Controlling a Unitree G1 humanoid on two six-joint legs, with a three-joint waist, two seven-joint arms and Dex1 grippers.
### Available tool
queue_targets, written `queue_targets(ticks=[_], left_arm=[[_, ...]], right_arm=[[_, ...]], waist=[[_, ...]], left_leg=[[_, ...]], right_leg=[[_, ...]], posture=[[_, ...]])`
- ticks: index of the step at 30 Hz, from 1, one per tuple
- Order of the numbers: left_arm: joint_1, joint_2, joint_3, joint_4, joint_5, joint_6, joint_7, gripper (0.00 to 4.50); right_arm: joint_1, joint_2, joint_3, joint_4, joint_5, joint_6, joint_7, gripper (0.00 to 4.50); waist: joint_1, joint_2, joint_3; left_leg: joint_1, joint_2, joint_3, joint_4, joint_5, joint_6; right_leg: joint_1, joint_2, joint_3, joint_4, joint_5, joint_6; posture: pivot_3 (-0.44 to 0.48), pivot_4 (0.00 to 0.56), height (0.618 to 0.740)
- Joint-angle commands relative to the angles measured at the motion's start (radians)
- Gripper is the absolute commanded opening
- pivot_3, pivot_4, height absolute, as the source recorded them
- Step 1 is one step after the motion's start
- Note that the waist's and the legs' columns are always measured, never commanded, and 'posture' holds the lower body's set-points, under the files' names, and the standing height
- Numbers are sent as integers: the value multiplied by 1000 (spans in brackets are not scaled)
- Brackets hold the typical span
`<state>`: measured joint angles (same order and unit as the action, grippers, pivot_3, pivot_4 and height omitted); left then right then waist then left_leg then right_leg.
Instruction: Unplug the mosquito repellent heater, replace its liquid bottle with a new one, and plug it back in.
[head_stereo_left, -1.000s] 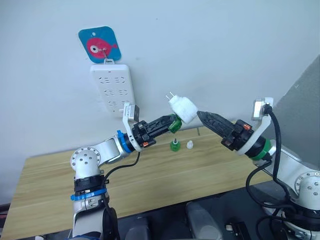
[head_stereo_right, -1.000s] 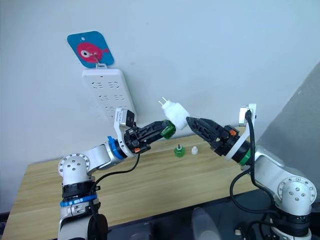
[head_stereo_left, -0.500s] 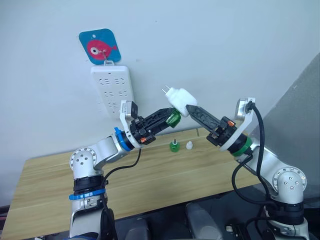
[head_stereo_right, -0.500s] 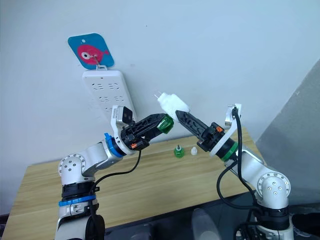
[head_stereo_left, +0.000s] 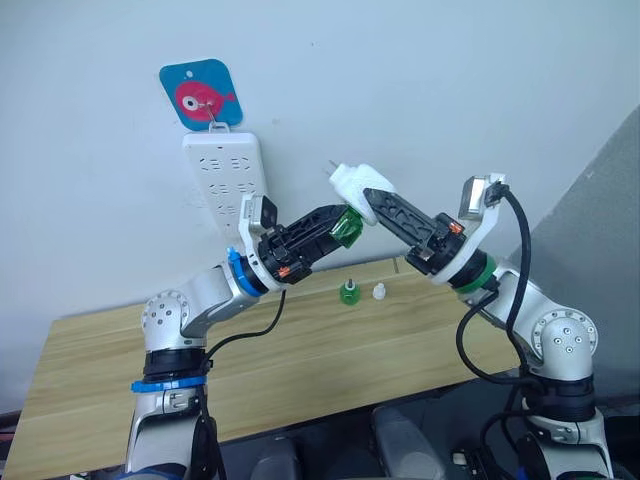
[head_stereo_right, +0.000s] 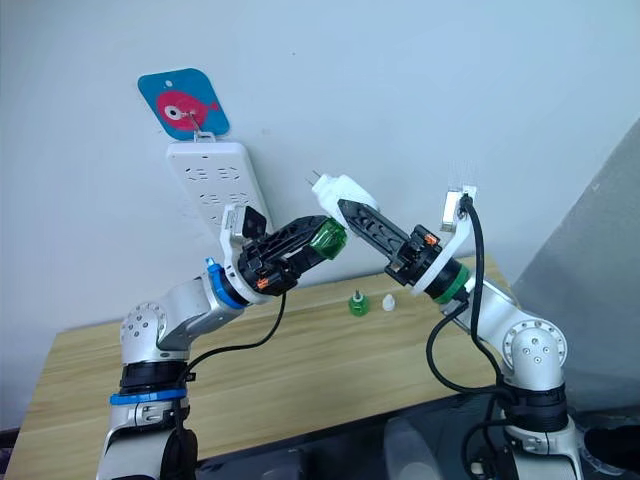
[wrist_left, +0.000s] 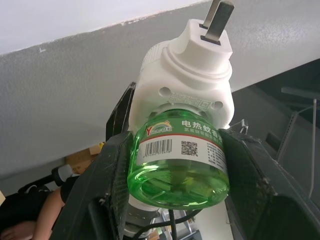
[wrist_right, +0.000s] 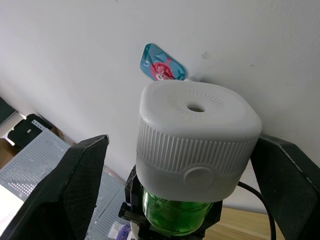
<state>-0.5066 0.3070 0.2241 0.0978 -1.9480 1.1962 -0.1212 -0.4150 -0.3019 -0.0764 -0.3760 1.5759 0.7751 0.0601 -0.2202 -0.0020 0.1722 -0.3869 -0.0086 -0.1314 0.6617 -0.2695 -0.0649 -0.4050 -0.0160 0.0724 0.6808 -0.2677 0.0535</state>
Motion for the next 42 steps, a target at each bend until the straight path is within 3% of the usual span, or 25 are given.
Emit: queue_targets(ticks=[1,6,9,12,25,26,30,32,36,42], left_arm=[[-21,14,1,4,-24,16,-19,2333],[-23,22,-2,19,-24,30,-27,2333],[-23,21,-4,26,-24,37,-30,2333],[-22,24,-6,29,-24,39,-33,2333],[-39,60,-25,63,-24,60,-48,2333],[-40,66,-28,65,-24,70,-60,3072],[-33,112,-44,47,0,56,-71,4250],[-30,143,-37,17,75,54,-113,4500],[12,254,-66,-99,416,-34,-317,4500],[99,385,-163,-218,906,-375,-579,4500]], right_arm=[[-31,9,-4,-8,-6,-9,35,4500],[-44,17,-9,6,-6,-5,45,4500],[-49,23,-12,17,-4,-7,43,3882],[-52,22,-11,19,-9,-3,46,2948],[-52,34,-14,13,-17,-10,34,2939],[-51,36,-15,12,-15,-11,33,2939],[-42,38,-17,6,-12,-11,33,2939],[-36,36,-21,2,-11,-12,31,2939],[-20,9,-38,-5,-21,-11,29,2939],[-12,-69,-68,-23,-85,-9,48,2939]], waist=[[0,1,-1],[-1,1,-1],[-1,1,-1],[-1,1,-1],[-2,1,-1],[-2,1,-1],[-2,1,-1],[-2,1,-1],[-3,2,-1],[1,3,-2]], left_leg=[[0,0,0,0,0,0],[0,0,0,0,0,0],[0,0,0,0,0,0],[0,0,0,0,0,0],[0,0,0,0,0,0],[0,0,0,0,0,0],[0,0,0,0,0,0],[0,0,0,0,0,0],[0,0,0,-1,0,0],[2,1,2,-3,0,0]], right_leg=[[0,0,0,0,0,0],[0,0,0,0,0,0],[0,0,0,0,0,0],[0,0,0,0,0,0],[0,0,0,0,0,0],[0,0,0,0,0,0],[0,0,0,0,0,0],[0,0,0,0,0,0],[-1,1,0,0,0,0],[-1,1,2,0,-1,-1]], posture=[[-300,108,740],[-300,108,740],[-300,108,740],[-300,108,740],[-296,110,740],[-296,110,740],[-293,110,740],[-293,110,740],[-285,111,740],[-260,116,740]])
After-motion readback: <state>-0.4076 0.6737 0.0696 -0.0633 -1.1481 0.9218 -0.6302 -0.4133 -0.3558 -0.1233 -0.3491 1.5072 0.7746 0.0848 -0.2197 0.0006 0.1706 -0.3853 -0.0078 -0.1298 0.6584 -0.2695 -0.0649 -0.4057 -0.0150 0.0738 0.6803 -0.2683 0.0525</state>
